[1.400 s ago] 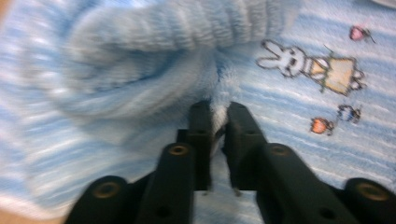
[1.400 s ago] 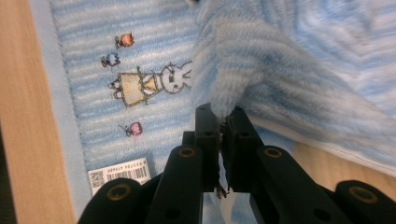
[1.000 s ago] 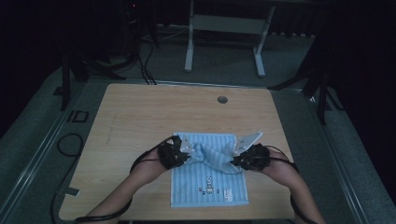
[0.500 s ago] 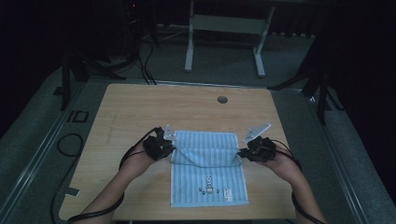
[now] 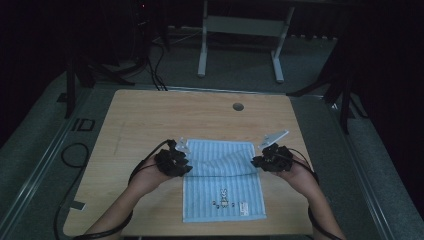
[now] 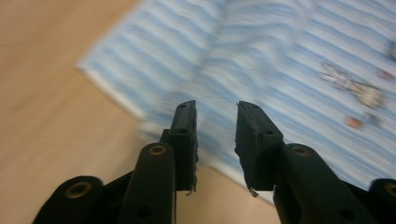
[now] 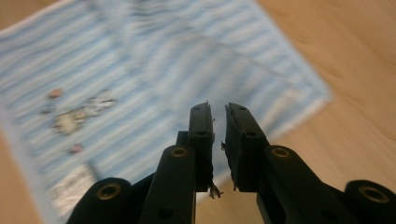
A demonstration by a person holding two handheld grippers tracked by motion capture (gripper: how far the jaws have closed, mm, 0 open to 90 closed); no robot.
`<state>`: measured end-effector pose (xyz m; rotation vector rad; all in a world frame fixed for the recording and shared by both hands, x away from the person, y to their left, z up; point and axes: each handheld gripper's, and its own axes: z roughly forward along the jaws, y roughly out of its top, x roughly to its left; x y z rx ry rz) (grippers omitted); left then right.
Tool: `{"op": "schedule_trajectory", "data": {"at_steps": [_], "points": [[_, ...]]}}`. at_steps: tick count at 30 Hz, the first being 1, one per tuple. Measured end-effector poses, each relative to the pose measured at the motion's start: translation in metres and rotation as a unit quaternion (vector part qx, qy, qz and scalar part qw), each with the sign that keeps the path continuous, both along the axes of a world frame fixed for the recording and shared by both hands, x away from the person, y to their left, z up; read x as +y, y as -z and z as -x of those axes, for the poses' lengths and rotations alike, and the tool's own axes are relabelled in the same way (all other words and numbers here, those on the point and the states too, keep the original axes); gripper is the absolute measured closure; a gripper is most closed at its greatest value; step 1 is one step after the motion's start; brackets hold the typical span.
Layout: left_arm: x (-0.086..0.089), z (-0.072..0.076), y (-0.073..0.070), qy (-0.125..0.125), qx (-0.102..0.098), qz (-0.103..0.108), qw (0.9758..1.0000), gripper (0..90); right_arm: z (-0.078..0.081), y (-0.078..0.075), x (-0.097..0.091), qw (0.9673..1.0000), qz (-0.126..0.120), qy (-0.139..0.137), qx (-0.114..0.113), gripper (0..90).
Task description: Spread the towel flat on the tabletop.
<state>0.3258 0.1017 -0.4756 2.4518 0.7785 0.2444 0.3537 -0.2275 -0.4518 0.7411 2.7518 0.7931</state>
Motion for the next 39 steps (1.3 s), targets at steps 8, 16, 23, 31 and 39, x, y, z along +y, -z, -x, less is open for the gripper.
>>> {"op": "schedule_trajectory", "data": {"at_steps": [8,16,23,31,39], "points": [[-0.020,-0.010,0.041,0.006,0.038,-0.022,0.9990,70.4,-0.007,0.041,0.017,0.9987,0.039,-0.009,0.031,80.4],[-0.019,-0.039,0.051,-0.009,0.044,-0.013,0.9989,70.0,-0.035,0.070,0.020,0.9967,0.065,0.015,0.047,80.1],[-0.020,-0.052,0.050,-0.016,0.044,-0.018,0.9987,67.8,-0.060,0.071,0.021,0.9971,0.055,0.021,0.049,79.2],[-0.024,-0.072,0.051,-0.013,0.032,-0.023,0.9991,66.7,-0.089,0.069,0.021,0.9956,0.062,0.029,0.064,78.7],[-0.029,-0.093,0.053,-0.027,0.013,-0.027,0.9992,65.1,-0.115,0.068,0.022,0.9942,0.066,0.041,0.074,78.5]]}}
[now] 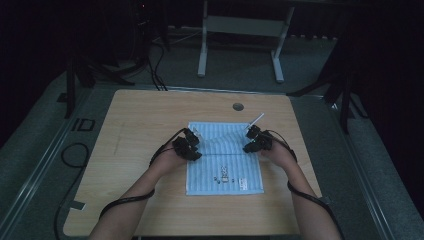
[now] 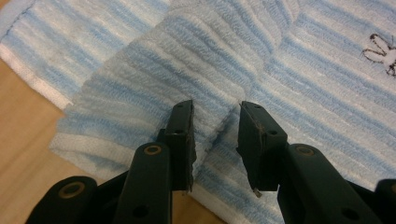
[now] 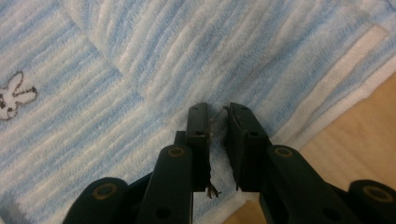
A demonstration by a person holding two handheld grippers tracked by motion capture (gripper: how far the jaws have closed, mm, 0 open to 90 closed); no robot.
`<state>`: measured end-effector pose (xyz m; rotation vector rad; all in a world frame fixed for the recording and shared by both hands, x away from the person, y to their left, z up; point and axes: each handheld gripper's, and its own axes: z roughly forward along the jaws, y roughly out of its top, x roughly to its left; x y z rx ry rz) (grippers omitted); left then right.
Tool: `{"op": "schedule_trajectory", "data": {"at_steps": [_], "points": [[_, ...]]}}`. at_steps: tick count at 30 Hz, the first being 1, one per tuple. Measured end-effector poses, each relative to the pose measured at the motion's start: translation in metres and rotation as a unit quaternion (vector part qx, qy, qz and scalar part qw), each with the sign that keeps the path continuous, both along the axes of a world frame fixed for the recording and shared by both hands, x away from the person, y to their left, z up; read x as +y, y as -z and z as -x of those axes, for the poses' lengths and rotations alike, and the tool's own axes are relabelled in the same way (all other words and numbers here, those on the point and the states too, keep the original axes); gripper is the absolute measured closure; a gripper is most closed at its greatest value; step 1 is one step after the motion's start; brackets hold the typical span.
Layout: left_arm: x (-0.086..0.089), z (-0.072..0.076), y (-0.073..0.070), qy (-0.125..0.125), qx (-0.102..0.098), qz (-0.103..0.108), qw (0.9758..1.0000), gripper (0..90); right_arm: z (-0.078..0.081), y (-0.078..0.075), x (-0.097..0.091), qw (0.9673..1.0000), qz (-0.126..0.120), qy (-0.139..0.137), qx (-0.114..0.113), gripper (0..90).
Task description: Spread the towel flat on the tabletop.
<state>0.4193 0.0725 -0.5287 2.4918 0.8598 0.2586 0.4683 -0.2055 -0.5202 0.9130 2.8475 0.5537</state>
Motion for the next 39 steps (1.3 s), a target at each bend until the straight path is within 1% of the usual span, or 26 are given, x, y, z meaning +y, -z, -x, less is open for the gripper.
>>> {"op": "schedule_trajectory", "data": {"at_steps": [1,4,5,6,7,8,9,10,11,12,13,14,15,16,17,18,19,21,25,28,29,30,33,34,36,39], "points": [[-0.002,-0.005,-0.003,-0.012,0.009,-0.004,0.9999,64.8,-0.005,-0.001,0.000,1.0000,0.002,0.002,0.008,77.5],[-0.004,-0.003,-0.007,-0.010,0.013,-0.002,0.9999,58.6,-0.005,-0.005,0.000,0.9999,0.000,0.006,0.012,74.6],[-0.002,0.005,-0.015,-0.001,0.009,0.007,0.9999,57.3,0.003,-0.012,-0.003,1.0000,-0.005,-0.004,0.007,71.5],[-0.002,0.005,-0.015,-0.001,0.009,0.007,0.9999,53.2,0.003,-0.012,-0.003,1.0000,-0.005,-0.004,0.007,71.5],[0.001,0.019,-0.022,0.010,0.005,0.011,0.9999,49.2,0.018,-0.020,-0.009,0.9997,-0.019,-0.017,-0.003,68.8],[0.001,0.019,-0.022,0.010,0.005,0.011,0.9999,48.2,0.018,-0.020,-0.009,0.9997,-0.019,-0.017,-0.003,68.8],[0.006,0.039,-0.030,0.032,0.003,0.011,0.9994,46.8,0.039,-0.025,-0.015,0.9990,-0.024,-0.036,-0.008,64.2],[0.006,0.039,-0.030,0.032,0.003,0.011,0.9994,45.6,0.039,-0.025,-0.015,0.9990,-0.024,-0.036,-0.008,64.2],[0.011,0.058,-0.034,0.047,0.009,0.016,0.9987,45.5,0.061,-0.027,-0.022,0.9982,-0.026,-0.052,-0.015,60.3],[0.011,0.058,-0.034,0.047,0.009,0.016,0.9987,45.5,0.061,-0.027,-0.022,0.9982,-0.026,-0.052,-0.015,60.3],[0.014,0.073,-0.035,0.061,0.014,0.021,0.9978,45.4,0.083,-0.027,-0.028,0.9971,-0.029,-0.069,-0.017,58.7],[0.014,0.073,-0.035,0.061,0.014,0.021,0.9978,45.5,0.083,-0.027,-0.028,0.9971,-0.029,-0.069,-0.017,58.7],[0.015,0.092,-0.031,0.079,0.024,0.017,0.9965,45.5,0.104,-0.023,-0.033,0.9959,-0.032,-0.083,-0.018,55.9],[0.015,0.092,-0.031,0.079,0.024,0.017,0.9965,45.5,0.104,-0.023,-0.033,0.9959,-0.032,-0.083,-0.018,55.9],[0.015,0.103,-0.026,0.086,0.029,0.015,0.9957,45.4,0.121,-0.018,-0.036,0.9946,-0.029,-0.097,-0.024,54.0],[0.015,0.103,-0.026,0.086,0.029,0.015,0.9957,45.2,0.121,-0.018,-0.036,0.9946,-0.029,-0.097,-0.024,54.0],[0.014,0.110,-0.020,0.092,0.029,0.009,0.9953,44.1,0.133,-0.012,-0.037,0.9942,-0.027,-0.102,-0.023,53.5],[0.013,0.112,-0.015,0.092,0.031,0.003,0.9953,44.1,0.140,-0.007,-0.037,0.9938,-0.020,-0.106,-0.024,52.9],[0.010,0.110,-0.009,0.093,0.030,-0.001,0.9952,44.1,0.144,-0.002,-0.035,0.9933,-0.005,-0.112,-0.026,52.7],[0.007,0.108,-0.004,0.091,0.030,-0.008,0.9954,44.2,0.144,0.004,-0.030,0.9925,0.019,-0.118,-0.026,54.4],[0.005,0.108,-0.002,0.089,0.030,-0.013,0.9955,44.1,0.144,0.004,-0.029,0.9925,0.016,-0.118,-0.027,56.0],[0.003,0.108,0.002,0.092,0.026,-0.029,0.9950,44.0,0.144,0.004,-0.029,0.9925,0.017,-0.118,-0.026,56.9],[0.001,0.110,0.003,0.095,0.023,-0.032,0.9947,39.6,0.144,0.003,-0.027,0.9927,0.022,-0.117,-0.022,59.7],[0.001,0.109,0.002,0.094,0.024,-0.033,0.9947,42.7,0.142,0.003,-0.027,0.9939,0.020,-0.107,-0.016,66.2],[0.002,0.108,0.002,0.090,0.023,-0.029,0.9952,47.6,0.140,0.003,-0.028,0.9943,0.022,-0.103,-0.018,71.6],[0.001,0.107,0.000,0.091,0.023,-0.034,0.9950,65.7,0.139,0.002,-0.026,0.9944,0.034,-0.097,-0.022,80.3]]}}
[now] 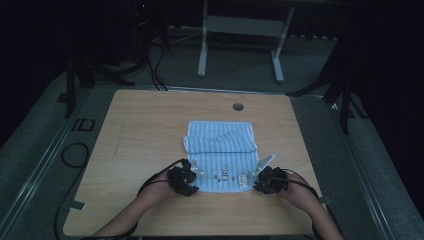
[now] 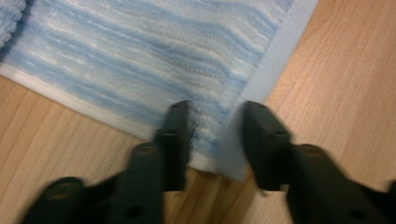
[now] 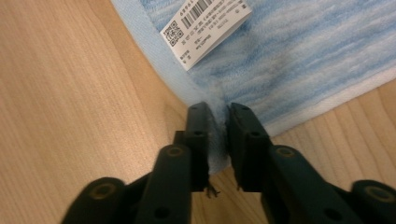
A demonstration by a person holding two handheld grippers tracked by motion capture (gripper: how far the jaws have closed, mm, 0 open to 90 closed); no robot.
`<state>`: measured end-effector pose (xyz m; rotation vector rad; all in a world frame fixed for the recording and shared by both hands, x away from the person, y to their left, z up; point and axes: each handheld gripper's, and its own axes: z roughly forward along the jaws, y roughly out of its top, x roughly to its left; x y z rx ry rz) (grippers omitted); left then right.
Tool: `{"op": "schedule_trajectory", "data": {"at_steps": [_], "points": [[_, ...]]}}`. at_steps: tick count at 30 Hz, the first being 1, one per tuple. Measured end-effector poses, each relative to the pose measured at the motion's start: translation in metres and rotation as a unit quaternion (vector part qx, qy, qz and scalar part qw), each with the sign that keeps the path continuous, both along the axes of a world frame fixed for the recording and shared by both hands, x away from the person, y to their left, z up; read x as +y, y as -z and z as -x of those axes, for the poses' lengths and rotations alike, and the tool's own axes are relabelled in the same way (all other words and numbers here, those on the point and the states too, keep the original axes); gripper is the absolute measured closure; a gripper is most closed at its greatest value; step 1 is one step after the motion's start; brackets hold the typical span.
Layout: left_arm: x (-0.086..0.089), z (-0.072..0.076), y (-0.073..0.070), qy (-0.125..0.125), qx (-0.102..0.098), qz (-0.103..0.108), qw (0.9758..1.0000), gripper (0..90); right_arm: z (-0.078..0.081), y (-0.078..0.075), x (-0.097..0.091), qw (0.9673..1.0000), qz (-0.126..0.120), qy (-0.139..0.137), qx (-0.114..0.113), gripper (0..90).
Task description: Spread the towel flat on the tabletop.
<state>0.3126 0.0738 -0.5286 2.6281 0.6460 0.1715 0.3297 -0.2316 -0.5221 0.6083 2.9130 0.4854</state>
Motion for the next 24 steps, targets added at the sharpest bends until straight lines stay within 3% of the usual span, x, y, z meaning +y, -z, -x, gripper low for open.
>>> {"op": "schedule_trajectory", "data": {"at_steps": [2,5,7,9,12,13,14,17,18,19,20,21,22,23,24], "points": [[-0.004,-0.001,-0.001,-0.001,-0.002,-0.008,1.0000,78.2,-0.002,0.000,0.002,1.0000,0.006,0.001,0.000,83.1],[-0.009,-0.003,-0.003,0.002,-0.005,-0.026,0.9997,82.2,-0.003,-0.001,0.005,0.9999,0.012,0.001,0.005,84.5],[-0.011,-0.005,-0.016,0.009,-0.003,-0.035,0.9993,82.4,-0.006,-0.008,0.007,0.9997,0.016,-0.007,0.014,84.7],[-0.010,-0.006,-0.031,0.014,-0.013,-0.036,0.9992,82.4,-0.005,-0.019,0.007,0.9996,0.019,-0.018,0.008,84.7],[-0.006,0.002,-0.062,0.017,-0.033,-0.016,0.9992,82.3,0.000,-0.042,0.007,0.9995,0.012,-0.029,-0.006,84.7],[-0.006,0.002,-0.062,0.017,-0.033,-0.016,0.9992,82.3,0.000,-0.042,0.007,0.9995,0.012,-0.029,-0.006,84.7],[-0.002,0.011,-0.080,0.025,-0.039,-0.003,0.9989,82.3,0.011,-0.067,0.006,0.9987,0.003,-0.044,-0.026,84.6],[0.002,0.025,-0.096,0.032,-0.046,0.015,0.9983,82.2,0.022,-0.078,0.005,0.9980,-0.003,-0.054,-0.034,84.6],[0.007,0.039,-0.105,0.043,-0.051,0.020,0.9976,82.0,0.039,-0.089,0.002,0.9961,-0.006,-0.079,-0.040,84.6],[0.007,0.039,-0.105,0.043,-0.051,0.020,0.9976,82.0,0.039,-0.089,0.002,0.9961,-0.006,-0.079,-0.040,84.6],[0.008,0.047,-0.108,0.046,-0.046,0.025,0.9976,81.9,0.056,-0.095,0.000,0.9949,-0.008,-0.093,-0.040,84.5],[0.010,0.055,-0.109,0.058,-0.038,0.025,0.9973,81.9,0.056,-0.095,0.000,0.9949,-0.008,-0.093,-0.040,84.5],[0.011,0.074,-0.108,0.068,-0.023,0.038,0.9967,81.6,0.076,-0.099,-0.004,0.9938,-0.017,-0.105,-0.034,84.4],[0.011,0.074,-0.108,0.068,-0.023,0.038,0.9967,81.3,0.076,-0.099,-0.004,0.9938,-0.017,-0.105,-0.034,84.4],[0.010,0.092,-0.104,0.088,0.004,0.046,0.9951,78.8,0.091,-0.100,-0.006,0.9923,-0.030,-0.119,-0.016,81.7]]}}
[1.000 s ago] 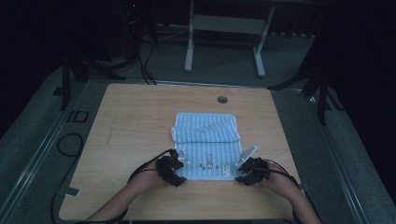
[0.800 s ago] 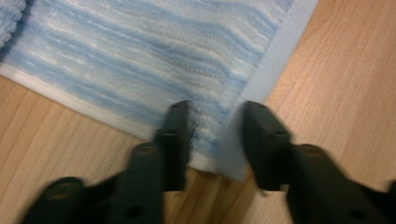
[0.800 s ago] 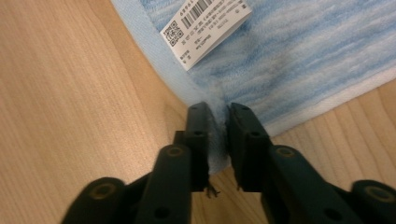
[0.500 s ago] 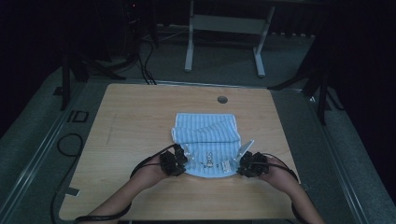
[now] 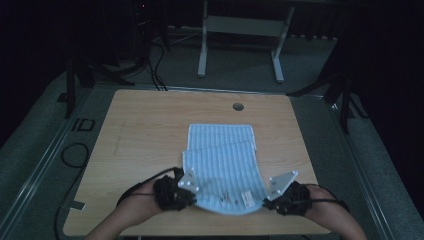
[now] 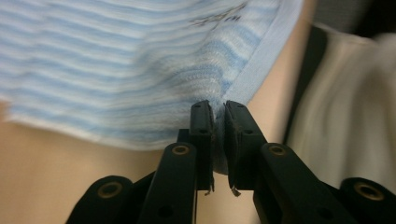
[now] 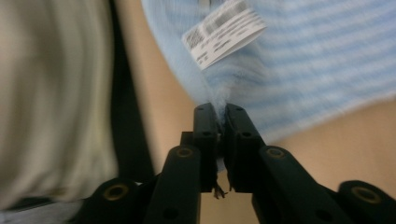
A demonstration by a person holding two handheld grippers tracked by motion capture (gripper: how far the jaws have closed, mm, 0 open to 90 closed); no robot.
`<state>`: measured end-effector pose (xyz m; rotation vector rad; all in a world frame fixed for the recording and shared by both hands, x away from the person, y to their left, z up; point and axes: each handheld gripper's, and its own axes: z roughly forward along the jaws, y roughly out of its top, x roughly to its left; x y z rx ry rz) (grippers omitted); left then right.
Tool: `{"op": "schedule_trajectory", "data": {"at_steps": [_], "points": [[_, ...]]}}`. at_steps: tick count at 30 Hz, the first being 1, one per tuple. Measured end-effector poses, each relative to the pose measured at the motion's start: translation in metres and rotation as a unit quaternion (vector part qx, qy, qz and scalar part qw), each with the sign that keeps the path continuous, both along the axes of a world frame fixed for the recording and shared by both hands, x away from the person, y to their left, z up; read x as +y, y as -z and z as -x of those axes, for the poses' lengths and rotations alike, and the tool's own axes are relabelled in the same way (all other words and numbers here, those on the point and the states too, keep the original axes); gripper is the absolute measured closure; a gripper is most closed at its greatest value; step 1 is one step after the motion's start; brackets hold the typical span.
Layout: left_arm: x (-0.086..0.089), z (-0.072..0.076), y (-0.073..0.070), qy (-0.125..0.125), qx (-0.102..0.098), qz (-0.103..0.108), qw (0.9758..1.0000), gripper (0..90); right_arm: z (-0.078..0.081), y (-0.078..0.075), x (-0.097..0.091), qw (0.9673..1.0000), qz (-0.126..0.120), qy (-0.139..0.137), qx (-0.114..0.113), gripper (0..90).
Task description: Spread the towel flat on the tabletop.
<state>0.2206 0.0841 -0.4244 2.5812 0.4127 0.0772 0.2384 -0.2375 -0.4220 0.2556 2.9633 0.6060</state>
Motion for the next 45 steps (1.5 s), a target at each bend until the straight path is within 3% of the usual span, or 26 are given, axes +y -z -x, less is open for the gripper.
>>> {"op": "schedule_trajectory", "data": {"at_steps": [1,2,3,4,7,8,9,11,14,17,19,21,22,24,26,27,28,30,32,35,36,37,39,40,42,45], "points": [[0.000,0.000,0.000,0.000,0.000,0.000,1.0000,74.9,0.000,0.000,0.000,1.0000,0.000,0.000,0.000,81.7],[0.000,0.012,0.003,0.011,0.017,0.011,0.9997,70.9,0.013,-0.001,-0.003,0.9989,-0.032,-0.021,0.025,74.5],[0.000,0.012,0.003,0.011,0.017,0.011,0.9997,70.4,0.013,-0.001,-0.003,0.9989,-0.032,-0.021,0.025,74.5],[0.001,0.019,0.005,0.036,0.046,0.028,0.9979,65.8,0.020,-0.004,-0.007,0.9983,-0.048,-0.022,0.025,70.1],[0.003,0.017,0.005,0.031,0.032,0.021,0.9988,65.7,0.020,-0.006,-0.008,0.9981,-0.055,-0.017,0.023,70.1],[0.004,0.010,0.006,0.019,0.022,0.015,0.9995,65.7,0.016,-0.010,-0.010,0.9983,-0.058,-0.006,0.000,69.4],[0.006,-0.002,0.008,0.009,0.016,0.010,0.9998,67.7,0.002,-0.011,-0.013,0.9982,-0.056,0.011,-0.018,76.8],[0.009,-0.022,0.012,-0.016,0.009,0.003,0.9998,73.1,-0.015,-0.009,-0.014,0.9976,-0.057,0.025,-0.028,85.8],[0.009,-0.056,0.019,-0.051,0.000,-0.005,0.9987,82.9,-0.051,0.000,-0.015,0.9960,-0.062,0.060,-0.021,89.9],[0.006,-0.088,0.026,-0.078,-0.005,-0.015,0.9968,87.7,-0.086,0.013,-0.008,0.9950,-0.045,0.087,-0.022,89.9],[0.002,-0.107,0.030,-0.091,0.000,-0.018,0.9957,87.8,-0.106,0.021,0.001,0.9938,-0.037,0.102,-0.024,89.9],[-0.003,-0.127,0.035,-0.104,-0.010,-0.026,0.9942,88.9,-0.124,0.029,0.009,0.9918,-0.034,0.120,-0.025,89.9],[-0.005,-0.134,0.037,-0.109,-0.014,-0.020,0.9937,88.9,-0.134,0.035,0.013,0.9914,-0.027,0.124,-0.029,89.9],[-0.007,-0.149,0.041,-0.130,-0.009,0.000,0.9915,88.9,-0.148,0.041,0.018,0.9882,-0.031,0.145,-0.039,89.9],[-0.011,-0.165,0.048,-0.132,-0.015,-0.001,0.9911,88.9,-0.164,0.048,0.020,0.9826,-0.040,0.175,-0.048,89.9],[-0.013,-0.174,0.054,-0.138,-0.012,-0.013,0.9903,88.9,-0.171,0.050,0.021,0.9789,-0.042,0.193,-0.054,89.9],[-0.015,-0.178,0.058,-0.143,-0.011,-0.019,0.9895,88.9,-0.179,0.055,0.022,0.9757,-0.046,0.208,-0.051,89.9],[-0.016,-0.189,0.066,-0.149,-0.002,-0.028,0.9885,88.8,-0.189,0.062,0.023,0.9728,-0.042,0.223,-0.044,89.9],[-0.016,-0.196,0.074,-0.154,-0.007,-0.035,0.9874,88.8,-0.199,0.071,0.025,0.9706,-0.039,0.236,-0.033,89.9],[-0.014,-0.203,0.080,-0.159,0.003,-0.025,0.9869,88.9,-0.206,0.080,0.027,0.9693,-0.031,0.243,-0.017,89.8],[-0.012,-0.209,0.087,-0.173,0.001,-0.035,0.9843,88.9,-0.209,0.084,0.028,0.9691,-0.028,0.244,-0.017,89.9],[-0.013,-0.212,0.090,-0.171,0.008,-0.038,0.9846,88.9,-0.214,0.092,0.029,0.9675,-0.021,0.252,-0.004,89.8],[-0.015,-0.215,0.097,-0.171,0.013,-0.047,0.9840,88.9,-0.218,0.100,0.031,0.9663,-0.017,0.257,0.000,89.8],[-0.016,-0.217,0.100,-0.165,0.018,-0.050,0.9849,88.9,-0.220,0.104,0.032,0.9650,-0.014,0.262,0.001,89.8],[-0.016,-0.220,0.104,-0.172,0.022,-0.034,0.9843,88.8,-0.223,0.106,0.032,0.9620,-0.031,0.271,0.001,89.8],[-0.015,-0.227,0.104,-0.179,0.021,-0.031,0.9831,88.8,-0.226,0.106,0.033,0.9613,-0.034,0.273,0.003,89.8]]}}
